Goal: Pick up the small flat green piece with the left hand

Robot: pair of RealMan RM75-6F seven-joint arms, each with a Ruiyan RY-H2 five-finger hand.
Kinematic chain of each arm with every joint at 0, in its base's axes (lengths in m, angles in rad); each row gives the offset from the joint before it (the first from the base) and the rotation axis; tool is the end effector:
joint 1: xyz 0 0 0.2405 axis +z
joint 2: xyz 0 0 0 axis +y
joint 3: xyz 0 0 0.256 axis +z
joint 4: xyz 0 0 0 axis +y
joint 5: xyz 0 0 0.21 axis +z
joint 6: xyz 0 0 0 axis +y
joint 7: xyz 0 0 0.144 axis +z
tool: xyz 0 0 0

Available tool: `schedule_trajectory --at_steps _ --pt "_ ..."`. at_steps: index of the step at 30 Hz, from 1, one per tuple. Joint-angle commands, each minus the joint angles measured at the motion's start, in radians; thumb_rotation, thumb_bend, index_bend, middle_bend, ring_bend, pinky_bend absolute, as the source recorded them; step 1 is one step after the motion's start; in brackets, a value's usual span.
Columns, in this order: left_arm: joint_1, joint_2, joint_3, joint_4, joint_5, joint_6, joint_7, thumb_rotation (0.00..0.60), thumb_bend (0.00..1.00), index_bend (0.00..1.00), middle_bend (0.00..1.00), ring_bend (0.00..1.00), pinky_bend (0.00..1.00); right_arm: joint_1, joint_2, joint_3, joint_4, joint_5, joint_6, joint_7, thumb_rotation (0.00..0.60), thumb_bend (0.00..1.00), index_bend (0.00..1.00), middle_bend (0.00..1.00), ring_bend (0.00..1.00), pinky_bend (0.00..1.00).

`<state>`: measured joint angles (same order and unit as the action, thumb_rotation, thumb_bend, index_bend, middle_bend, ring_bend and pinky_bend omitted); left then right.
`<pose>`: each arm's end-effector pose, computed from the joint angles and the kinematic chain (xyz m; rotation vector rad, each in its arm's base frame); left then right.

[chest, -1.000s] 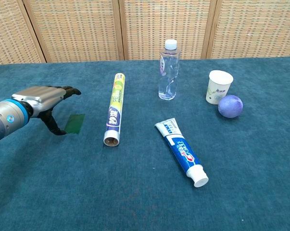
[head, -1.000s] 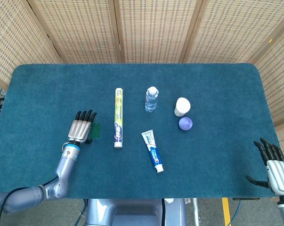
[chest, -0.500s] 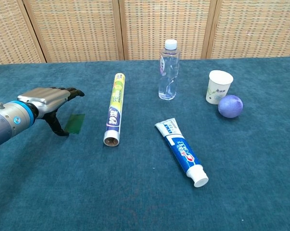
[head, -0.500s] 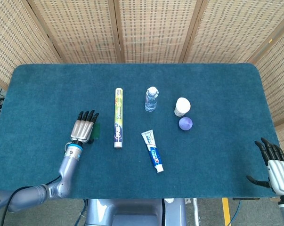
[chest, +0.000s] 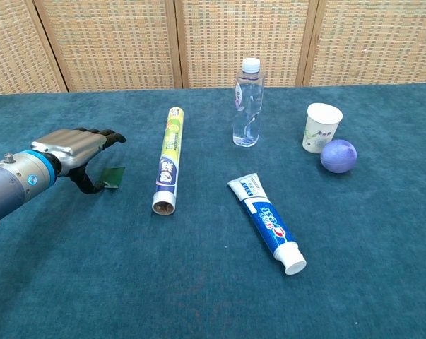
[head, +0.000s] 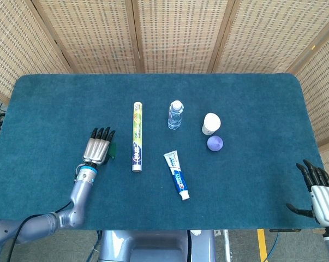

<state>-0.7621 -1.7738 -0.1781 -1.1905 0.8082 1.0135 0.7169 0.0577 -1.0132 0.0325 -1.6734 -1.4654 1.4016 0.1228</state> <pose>-0.1921 0.3610 -0.0589 -1.7264 -0.8380 -0.5423 -0.3220 -0.1675 0.1761 1.3531 -1.0682 0.8661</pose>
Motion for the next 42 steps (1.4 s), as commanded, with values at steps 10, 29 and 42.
schedule_trajectory --at_steps 10,29,42 --pt "0.007 -0.013 -0.013 0.022 0.022 0.021 -0.024 0.600 0.54 0.00 0.00 0.00 0.00 -0.001 0.002 0.000 -0.001 0.000 0.001 0.001 0.600 0.14 0.00 0.00 0.00 0.00" --pt "0.054 0.111 0.020 -0.183 0.063 0.030 -0.058 0.600 0.45 0.08 0.00 0.00 0.00 -0.001 0.002 0.001 -0.005 0.003 0.001 -0.005 0.600 0.15 0.00 0.00 0.00 0.00" --pt "0.061 0.107 0.038 -0.148 0.087 0.043 -0.060 0.600 0.35 0.24 0.00 0.00 0.00 -0.002 0.001 0.003 -0.004 0.001 0.006 -0.003 0.600 0.14 0.00 0.00 0.00 0.00"
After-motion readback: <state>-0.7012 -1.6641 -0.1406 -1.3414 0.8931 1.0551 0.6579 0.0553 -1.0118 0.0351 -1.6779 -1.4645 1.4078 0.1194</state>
